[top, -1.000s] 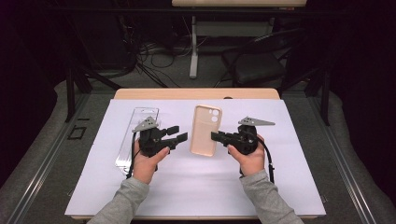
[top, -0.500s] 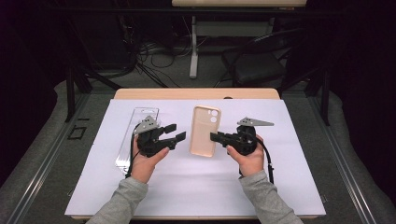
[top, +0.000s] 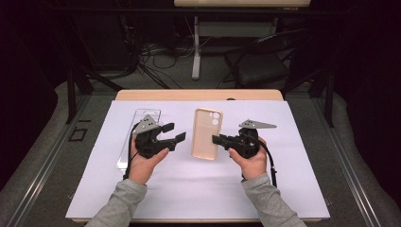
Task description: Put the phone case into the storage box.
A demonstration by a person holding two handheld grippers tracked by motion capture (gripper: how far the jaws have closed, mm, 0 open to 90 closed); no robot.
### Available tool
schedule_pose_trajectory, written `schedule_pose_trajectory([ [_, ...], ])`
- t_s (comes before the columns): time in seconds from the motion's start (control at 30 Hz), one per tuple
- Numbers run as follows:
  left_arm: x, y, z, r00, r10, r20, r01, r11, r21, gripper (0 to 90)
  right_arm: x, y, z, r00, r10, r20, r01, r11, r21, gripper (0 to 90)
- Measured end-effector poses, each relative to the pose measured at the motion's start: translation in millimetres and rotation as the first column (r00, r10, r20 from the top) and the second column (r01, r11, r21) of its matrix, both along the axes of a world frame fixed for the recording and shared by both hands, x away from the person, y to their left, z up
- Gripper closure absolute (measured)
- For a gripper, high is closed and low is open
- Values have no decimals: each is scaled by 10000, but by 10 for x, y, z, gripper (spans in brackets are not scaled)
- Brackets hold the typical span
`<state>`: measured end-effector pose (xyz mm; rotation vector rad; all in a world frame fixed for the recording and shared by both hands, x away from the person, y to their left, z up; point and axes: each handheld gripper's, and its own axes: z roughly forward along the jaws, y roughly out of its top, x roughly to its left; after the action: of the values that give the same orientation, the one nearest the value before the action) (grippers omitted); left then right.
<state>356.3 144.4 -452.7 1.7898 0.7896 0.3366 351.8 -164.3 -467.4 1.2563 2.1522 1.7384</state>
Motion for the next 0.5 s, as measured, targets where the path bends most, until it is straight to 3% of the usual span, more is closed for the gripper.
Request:
schedule_pose_trajectory([
  [0.3, 14, -27, 34, 9997, -90, -233, 101, 9989, 467, 263, -17, 55, -20, 9998, 33, 170, -30, 9997, -226, 807],
  [0.5, 32, -28, 29, 9995, -166, -265, 179, 9986, 491, 206, -29, 80, -24, 9998, 76, 167, -71, 9994, -344, 807],
])
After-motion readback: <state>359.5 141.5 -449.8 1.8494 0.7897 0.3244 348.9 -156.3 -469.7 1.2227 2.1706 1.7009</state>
